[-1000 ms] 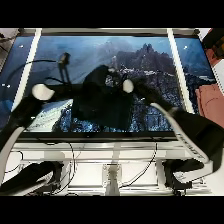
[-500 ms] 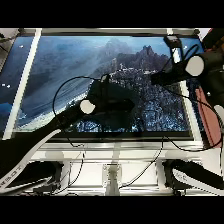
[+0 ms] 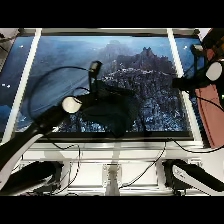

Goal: Fold the clothes and pants, and hang the long-sleeved shirts on hangers.

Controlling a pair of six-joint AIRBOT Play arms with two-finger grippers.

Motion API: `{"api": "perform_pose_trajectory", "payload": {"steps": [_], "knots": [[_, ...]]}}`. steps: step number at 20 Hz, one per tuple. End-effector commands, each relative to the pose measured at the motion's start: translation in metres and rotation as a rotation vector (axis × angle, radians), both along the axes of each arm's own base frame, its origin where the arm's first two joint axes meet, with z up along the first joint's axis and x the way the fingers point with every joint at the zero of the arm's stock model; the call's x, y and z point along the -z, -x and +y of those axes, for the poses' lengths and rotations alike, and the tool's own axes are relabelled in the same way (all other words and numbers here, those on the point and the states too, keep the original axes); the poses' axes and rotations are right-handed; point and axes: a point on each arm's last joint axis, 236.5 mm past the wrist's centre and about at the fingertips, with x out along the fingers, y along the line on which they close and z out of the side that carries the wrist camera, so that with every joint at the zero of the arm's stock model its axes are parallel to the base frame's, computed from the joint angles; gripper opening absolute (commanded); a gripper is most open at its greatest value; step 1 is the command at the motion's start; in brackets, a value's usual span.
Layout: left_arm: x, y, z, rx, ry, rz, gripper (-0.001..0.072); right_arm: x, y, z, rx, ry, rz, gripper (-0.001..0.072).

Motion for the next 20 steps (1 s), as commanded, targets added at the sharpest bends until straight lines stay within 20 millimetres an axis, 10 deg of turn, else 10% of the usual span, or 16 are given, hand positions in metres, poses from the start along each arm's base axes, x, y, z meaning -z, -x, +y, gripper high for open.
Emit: {"api": "perform_pose_trajectory", "payload": {"steps": [1, 5, 7, 9, 15, 20], "knots": [[-0.028, -0.024, 0.047, -0.062, -0.098, -0.177, 0.0118, 0.034, 0.018, 0.035, -0.055, -0.238, -0.035, 0.0016], [-0.022, -0.026, 0.06, -0.063, -0.117, -0.144, 0.0118, 0.068, 0.048, 0.111, -0.074, -0.599, -0.162, 0.0016], [-0.02, -0.024, 0.059, -0.057, -0.121, -0.138, 0.0118, 0.095, 0.054, 0.114, 0.076, -0.692, -0.15, 0.0036], [-0.02, -0.024, 0.059, -0.057, -0.121, -0.138, 0.0117, 0.112, 0.054, 0.108, 0.173, -0.716, -0.135, 0.0512], [-0.02, -0.024, 0.059, -0.057, -0.12, -0.138, 0.0118, 0.134, 0.061, 0.14, 0.22, -0.903, 0.078, 0.0693], [-0.02, -0.024, 0.059, -0.057, -0.12, -0.138, 0.0118, 0.149, 0.052, 0.176, 0.127, -0.952, 0.234, 0.0698]]}}
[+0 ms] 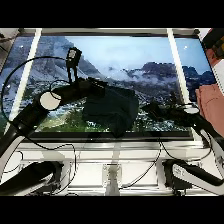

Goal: Fold the clothes and pants, and hang the long-sleeved shirts on hangers.

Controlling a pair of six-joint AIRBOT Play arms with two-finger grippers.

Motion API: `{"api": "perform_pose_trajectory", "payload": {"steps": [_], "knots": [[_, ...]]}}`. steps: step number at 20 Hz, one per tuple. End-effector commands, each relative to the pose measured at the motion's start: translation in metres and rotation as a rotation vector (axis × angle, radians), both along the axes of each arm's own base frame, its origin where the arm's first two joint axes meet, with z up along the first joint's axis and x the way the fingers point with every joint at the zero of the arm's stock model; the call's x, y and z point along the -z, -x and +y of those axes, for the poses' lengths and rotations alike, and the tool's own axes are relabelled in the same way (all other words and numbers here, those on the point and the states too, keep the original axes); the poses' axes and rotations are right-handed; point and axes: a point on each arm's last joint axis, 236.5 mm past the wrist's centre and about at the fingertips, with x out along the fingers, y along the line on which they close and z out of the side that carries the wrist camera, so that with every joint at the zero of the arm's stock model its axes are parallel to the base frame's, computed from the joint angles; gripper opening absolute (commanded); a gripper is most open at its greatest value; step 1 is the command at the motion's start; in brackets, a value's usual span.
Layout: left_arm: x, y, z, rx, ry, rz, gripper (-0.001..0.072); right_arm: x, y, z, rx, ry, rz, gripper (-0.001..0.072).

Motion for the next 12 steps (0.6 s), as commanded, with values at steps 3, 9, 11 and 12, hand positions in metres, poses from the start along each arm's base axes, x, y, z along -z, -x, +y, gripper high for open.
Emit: {"api": "perform_pose_trajectory", "payload": {"steps": [3, 9, 11, 12], "knots": [[0.0, 0.0, 0.0, 0.0, -0.001, 0.0, 0.0117, 0.021, -0.009, 0.055, -0.157, -0.056, 0.09, 0.0698], [0.001, -0.001, 0.001, 0.0, -0.01, -0.006, 0.0118, 0.036, -0.015, 0.101, -0.297, -0.077, 0.197, 0.0688], [0.002, -0.001, 0.003, 0.001, -0.028, -0.016, 0.0117, 0.027, -0.028, 0.106, -0.332, -0.05, 0.126, 0.0501], [0.003, -0.002, 0.004, 0.002, -0.041, -0.024, 0.0118, 0.02, -0.039, 0.11, -0.339, -0.046, 0.076, 0.0302]]}}
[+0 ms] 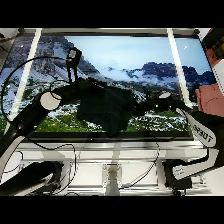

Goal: Fold the clothes and pants, and hang the long-sleeved shirts on hangers.

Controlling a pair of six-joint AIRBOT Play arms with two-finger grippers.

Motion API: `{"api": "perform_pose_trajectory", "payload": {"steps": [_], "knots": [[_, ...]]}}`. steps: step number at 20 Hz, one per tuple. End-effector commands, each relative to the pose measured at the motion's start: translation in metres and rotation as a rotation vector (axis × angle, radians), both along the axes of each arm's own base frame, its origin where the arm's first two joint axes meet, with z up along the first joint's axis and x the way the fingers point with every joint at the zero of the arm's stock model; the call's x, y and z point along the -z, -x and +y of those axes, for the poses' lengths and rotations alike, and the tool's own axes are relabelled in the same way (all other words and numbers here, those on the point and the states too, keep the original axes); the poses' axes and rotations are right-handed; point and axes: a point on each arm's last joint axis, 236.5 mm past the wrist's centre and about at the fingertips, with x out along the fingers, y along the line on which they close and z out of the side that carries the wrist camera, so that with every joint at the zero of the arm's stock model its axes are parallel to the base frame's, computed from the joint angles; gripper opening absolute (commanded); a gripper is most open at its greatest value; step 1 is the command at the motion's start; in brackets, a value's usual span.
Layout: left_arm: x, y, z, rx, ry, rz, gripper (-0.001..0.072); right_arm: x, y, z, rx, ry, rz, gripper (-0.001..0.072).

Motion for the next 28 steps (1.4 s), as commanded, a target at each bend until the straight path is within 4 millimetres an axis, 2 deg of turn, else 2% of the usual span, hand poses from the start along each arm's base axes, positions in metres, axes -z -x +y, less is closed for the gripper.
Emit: {"api": "perform_pose_trajectory", "payload": {"steps": [1, 2, 6, 7, 9, 12, 14, 16, 18, 20, 22, 24, 25, 26, 27, 28], "knots": [[0.003, -0.002, 0.005, 0.002, -0.045, -0.027, 0.0118, -0.019, -0.025, 0.018, -0.061, -0.016, -0.114, 0.0132], [0.005, -0.004, 0.007, 0.003, -0.069, -0.041, 0.0118, -0.03, -0.035, 0.022, -0.069, -0.025, -0.161, 0.0017], [0.012, -0.011, 0.02, 0.002, -0.18, -0.106, 0.0097, -0.084, -0.076, 0.024, -0.066, -0.066, -0.304, 0.0016], [0.012, -0.015, 0.026, -0.008, -0.194, -0.113, 0.0074, -0.103, -0.087, 0.018, -0.055, -0.073, -0.35, 0.0016], [0.011, -0.023, 0.037, -0.038, -0.196, -0.113, 0.0074, -0.142, -0.109, -0.003, -0.012, -0.077, -0.444, 0.0016], [0.004, -0.035, 0.062, -0.101, -0.192, -0.122, 0.0074, -0.207, -0.128, -0.059, 0.076, -0.069, -0.576, 0.0015], [-0.005, -0.043, 0.083, -0.153, -0.187, -0.136, 0.0073, -0.248, -0.131, -0.109, 0.155, -0.043, -0.656, 0.0016], [-0.018, -0.05, 0.108, -0.213, -0.181, -0.156, 0.0074, -0.28, -0.129, -0.165, 0.258, 0.012, -0.73, 0.0016], [-0.031, -0.055, 0.138, -0.282, -0.192, -0.186, 0.0074, -0.307, -0.122, -0.232, 0.394, 0.094, -0.795, 0.0017], [-0.041, -0.059, 0.176, -0.355, -0.241, -0.221, 0.0074, -0.323, -0.105, -0.304, 0.537, 0.2, -0.829, 0.0017], [-0.047, -0.058, 0.208, -0.421, -0.275, -0.228, 0.0073, -0.334, -0.08, -0.374, 0.694, 0.292, -0.832, 0.0017], [-0.047, -0.055, 0.234, -0.471, -0.294, -0.207, 0.0074, -0.336, -0.048, -0.441, 0.846, 0.372, -0.813, 0.0017], [-0.044, -0.053, 0.245, -0.489, -0.302, -0.185, 0.0074, -0.329, -0.031, -0.466, 0.903, 0.41, -0.773, 0.0017], [-0.038, -0.051, 0.254, -0.501, -0.311, -0.158, 0.0074, -0.312, -0.008, -0.49, 0.95, 0.467, -0.688, 0.0016], [-0.032, -0.049, 0.258, -0.503, -0.318, -0.129, 0.0074, -0.287, 0.018, -0.508, 0.961, 0.543, -0.572, 0.0016], [-0.025, -0.046, 0.261, -0.5, -0.326, -0.099, 0.0074, -0.255, 0.053, -0.525, 0.941, 0.659, -0.416, 0.0017]]}}
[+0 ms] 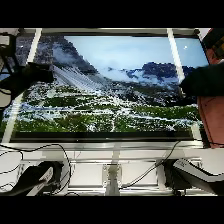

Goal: Fold the clothes and pants, and hang the long-sleeved shirts on hangers.

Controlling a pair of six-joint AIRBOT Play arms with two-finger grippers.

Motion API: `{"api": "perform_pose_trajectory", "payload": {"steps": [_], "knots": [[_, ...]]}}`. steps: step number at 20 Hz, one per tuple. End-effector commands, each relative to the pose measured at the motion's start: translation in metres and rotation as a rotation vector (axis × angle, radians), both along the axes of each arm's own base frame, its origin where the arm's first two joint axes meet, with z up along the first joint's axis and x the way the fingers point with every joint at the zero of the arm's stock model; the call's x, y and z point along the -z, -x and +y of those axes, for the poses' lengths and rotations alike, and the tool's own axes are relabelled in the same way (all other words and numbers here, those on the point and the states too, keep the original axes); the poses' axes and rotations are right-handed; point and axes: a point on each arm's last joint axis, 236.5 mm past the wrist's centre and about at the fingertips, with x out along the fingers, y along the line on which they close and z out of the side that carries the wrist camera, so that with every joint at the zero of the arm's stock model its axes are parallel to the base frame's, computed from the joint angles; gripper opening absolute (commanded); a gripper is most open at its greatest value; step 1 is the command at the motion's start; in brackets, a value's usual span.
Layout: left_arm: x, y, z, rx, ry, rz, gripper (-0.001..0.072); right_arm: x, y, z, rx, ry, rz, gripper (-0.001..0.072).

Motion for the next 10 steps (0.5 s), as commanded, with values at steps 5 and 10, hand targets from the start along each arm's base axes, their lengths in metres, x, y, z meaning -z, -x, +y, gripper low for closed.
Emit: {"api": "perform_pose_trajectory", "payload": {"steps": [5, 10], "knots": [[0.024, 0.016, 0.02, -0.023, -0.012, 0.122, 0.0074, 0.1, 0.198, -0.112, 0.471, 0.086, 0.708, 0.0018], [0.024, 0.016, 0.02, -0.023, -0.012, 0.122, 0.0074, 0.094, 0.181, -0.113, 0.468, 0.075, 0.632, 0.0626]]}}
